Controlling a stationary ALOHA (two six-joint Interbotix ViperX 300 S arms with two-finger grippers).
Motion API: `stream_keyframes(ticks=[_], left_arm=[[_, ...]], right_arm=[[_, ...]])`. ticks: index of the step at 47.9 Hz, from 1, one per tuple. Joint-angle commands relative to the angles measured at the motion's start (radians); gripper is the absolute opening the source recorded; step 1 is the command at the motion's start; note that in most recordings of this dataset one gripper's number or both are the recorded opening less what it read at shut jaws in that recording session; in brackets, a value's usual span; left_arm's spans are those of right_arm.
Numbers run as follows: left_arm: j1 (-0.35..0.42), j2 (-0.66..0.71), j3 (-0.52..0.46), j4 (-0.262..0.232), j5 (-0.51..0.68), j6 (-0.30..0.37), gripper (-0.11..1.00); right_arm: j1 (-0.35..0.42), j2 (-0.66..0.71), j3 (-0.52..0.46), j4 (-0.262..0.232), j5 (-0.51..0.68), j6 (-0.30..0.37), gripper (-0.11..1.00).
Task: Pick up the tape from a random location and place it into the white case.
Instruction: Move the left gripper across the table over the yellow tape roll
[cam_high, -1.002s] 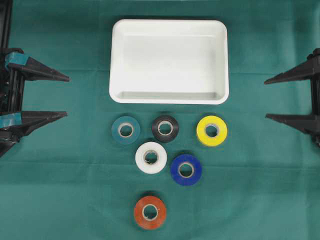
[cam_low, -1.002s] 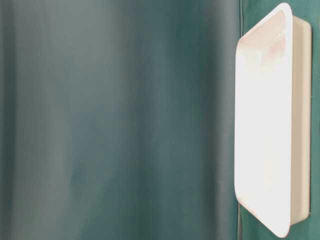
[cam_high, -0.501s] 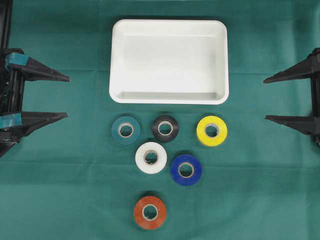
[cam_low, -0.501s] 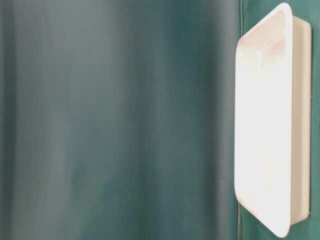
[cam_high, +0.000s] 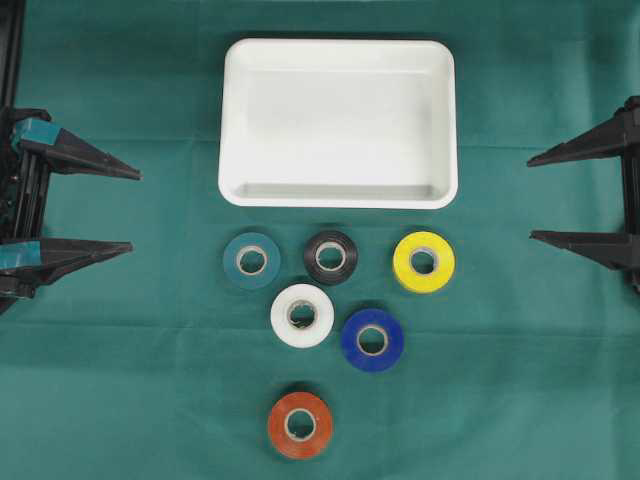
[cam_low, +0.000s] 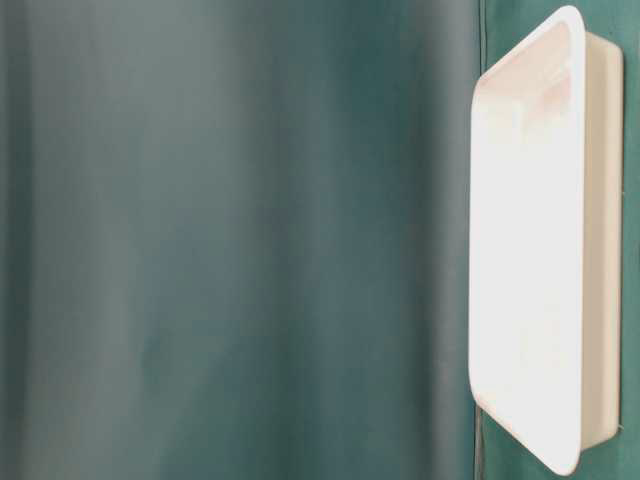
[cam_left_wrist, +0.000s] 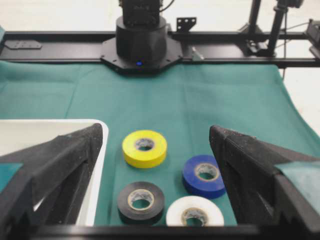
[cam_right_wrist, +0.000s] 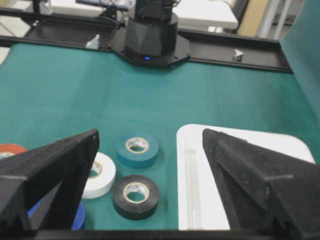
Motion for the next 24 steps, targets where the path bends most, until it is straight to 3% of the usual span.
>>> stream_keyframes(ticks=[1, 11, 24], left_arm=[[-0.005, 0.012, -0.032, -0.002, -0.011, 0.0, 1.0], [-0.005, 0.084, -0.074, -0.002, -0.026, 0.002, 1.0], [-0.005, 0.276, -0.195, -0.002, -0.066, 0.005, 1.0]], right_arm=[[-0.002, 0.006, -0.028, -0.003, -0.005, 0.002, 0.92], [-0.002, 0.009, -0.028, -0.005, -0.006, 0.002, 0.92], [-0.002, 0.012, -0.028, -0.005, -0.008, 0.002, 0.92]])
